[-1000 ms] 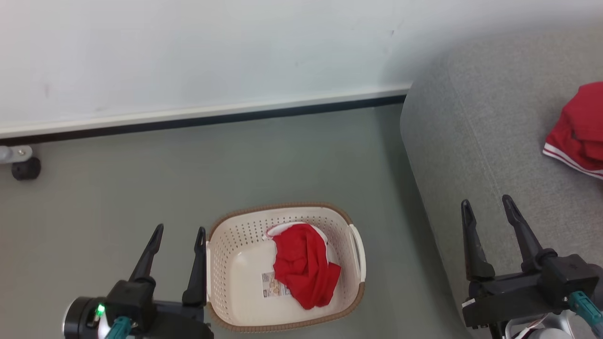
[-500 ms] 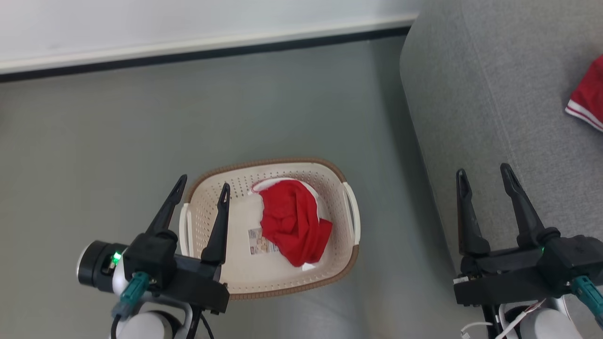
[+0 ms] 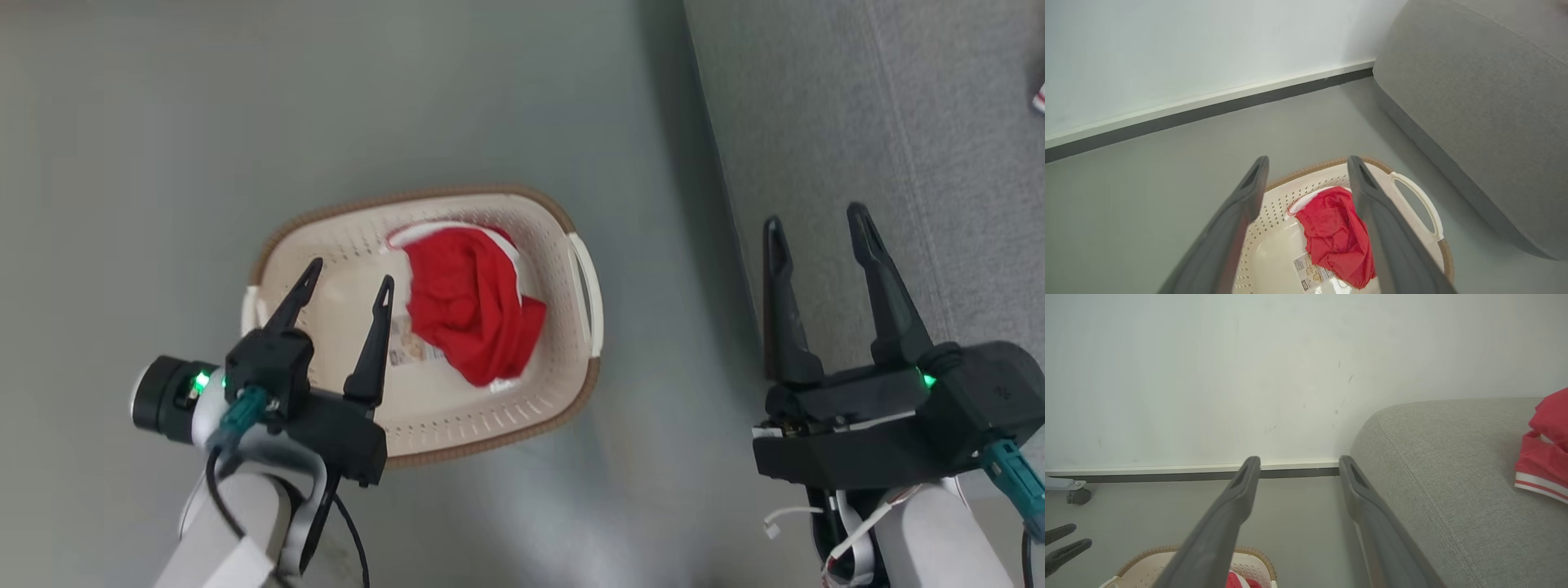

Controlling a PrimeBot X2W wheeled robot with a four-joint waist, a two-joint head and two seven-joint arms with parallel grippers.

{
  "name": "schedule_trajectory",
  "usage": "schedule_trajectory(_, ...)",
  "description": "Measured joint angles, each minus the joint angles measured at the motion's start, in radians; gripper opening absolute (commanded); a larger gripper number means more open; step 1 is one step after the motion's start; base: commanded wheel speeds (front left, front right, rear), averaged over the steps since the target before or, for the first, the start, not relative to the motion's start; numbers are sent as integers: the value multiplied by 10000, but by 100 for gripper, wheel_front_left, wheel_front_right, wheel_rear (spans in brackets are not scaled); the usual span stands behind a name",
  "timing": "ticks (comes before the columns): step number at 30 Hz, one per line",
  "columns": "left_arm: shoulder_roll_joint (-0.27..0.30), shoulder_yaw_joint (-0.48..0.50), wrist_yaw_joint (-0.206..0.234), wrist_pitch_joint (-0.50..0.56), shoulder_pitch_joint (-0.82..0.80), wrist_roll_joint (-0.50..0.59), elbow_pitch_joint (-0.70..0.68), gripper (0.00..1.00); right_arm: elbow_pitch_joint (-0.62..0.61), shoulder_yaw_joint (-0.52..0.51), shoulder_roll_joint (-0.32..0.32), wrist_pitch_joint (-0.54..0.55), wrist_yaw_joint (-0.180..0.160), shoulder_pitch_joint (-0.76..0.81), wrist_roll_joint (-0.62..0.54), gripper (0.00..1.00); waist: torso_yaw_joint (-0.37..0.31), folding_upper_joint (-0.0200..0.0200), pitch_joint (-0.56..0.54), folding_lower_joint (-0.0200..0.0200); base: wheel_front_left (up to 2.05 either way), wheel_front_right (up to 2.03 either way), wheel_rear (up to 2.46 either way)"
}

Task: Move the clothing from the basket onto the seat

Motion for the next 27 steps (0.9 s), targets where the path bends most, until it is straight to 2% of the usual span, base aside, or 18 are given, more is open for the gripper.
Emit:
schedule_trajectory(9,100,-153,-387,591,-1152,10,1275,100,-221,376,167,-127,-27,-750,-86,100,-484,0,1321,-1,0,0,0)
schedule_trajectory(17,497,-163,-744,1151,-2078,33,2174,100,-251,920,301,-385,-27,-1390,-52,100,-1007,0,2493,-1,0,0,0)
schedule_trajectory(27,1034,-163,-1049,1843,-2723,132,3438,100,479,1511,387,-972,-27,-1887,483,100,-2088,1,3551,-1,0,0,0)
